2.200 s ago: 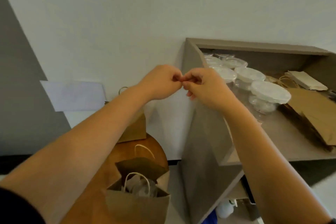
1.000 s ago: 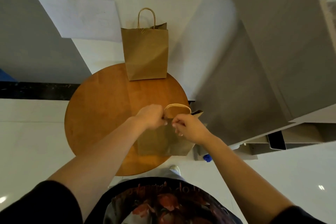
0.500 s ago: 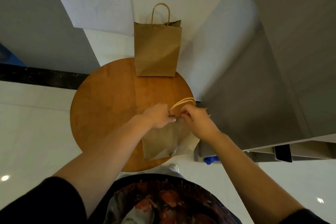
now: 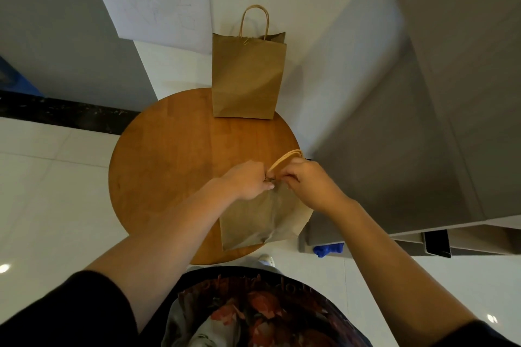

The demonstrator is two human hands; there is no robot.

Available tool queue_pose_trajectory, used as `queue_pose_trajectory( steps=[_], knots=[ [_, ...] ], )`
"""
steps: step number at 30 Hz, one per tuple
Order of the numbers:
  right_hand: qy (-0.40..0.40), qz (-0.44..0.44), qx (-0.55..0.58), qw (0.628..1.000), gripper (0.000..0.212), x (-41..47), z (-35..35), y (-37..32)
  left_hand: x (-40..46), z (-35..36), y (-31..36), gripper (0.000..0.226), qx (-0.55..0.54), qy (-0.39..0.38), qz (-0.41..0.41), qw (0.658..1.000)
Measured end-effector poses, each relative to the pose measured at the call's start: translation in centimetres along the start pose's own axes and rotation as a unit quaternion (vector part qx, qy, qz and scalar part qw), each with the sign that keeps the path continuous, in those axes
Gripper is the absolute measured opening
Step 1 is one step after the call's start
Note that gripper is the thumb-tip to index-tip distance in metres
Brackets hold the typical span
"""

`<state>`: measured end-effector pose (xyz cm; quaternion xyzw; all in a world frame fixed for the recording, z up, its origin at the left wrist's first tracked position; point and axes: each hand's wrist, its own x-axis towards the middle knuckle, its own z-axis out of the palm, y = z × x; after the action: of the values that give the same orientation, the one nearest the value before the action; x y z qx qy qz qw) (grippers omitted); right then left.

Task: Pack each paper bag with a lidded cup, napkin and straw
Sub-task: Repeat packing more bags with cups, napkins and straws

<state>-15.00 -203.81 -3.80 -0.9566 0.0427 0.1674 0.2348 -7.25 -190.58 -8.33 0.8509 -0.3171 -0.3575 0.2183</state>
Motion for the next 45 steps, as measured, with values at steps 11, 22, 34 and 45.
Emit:
queue_pose_trajectory(
  steps=[11,22,34,45],
  knots=[
    [0.117,0.035,0.160,0.980,0.013,-1.0,1.3,-0.1,-0.5,0.0,1.0,0.032,0.022,-0.003,0.002,1.000],
    [0.070,0.096,0.498,0.859,0.019,-1.9,1.8,-0.5,-0.1,0.3,0.9,0.038,0.071,0.017,0.012,0.997],
    [0.065,0.011,0.203,0.977,0.023,-1.1,2.9,0.8,0.3,0.4,0.0,0.031,0.031,0.013,-0.007,0.999],
    [0.140,0.065,0.267,0.951,0.013,-1.6,3.0,0.8,0.0,0.3,0.6,0.027,0.006,0.027,0.027,0.999]
  ],
)
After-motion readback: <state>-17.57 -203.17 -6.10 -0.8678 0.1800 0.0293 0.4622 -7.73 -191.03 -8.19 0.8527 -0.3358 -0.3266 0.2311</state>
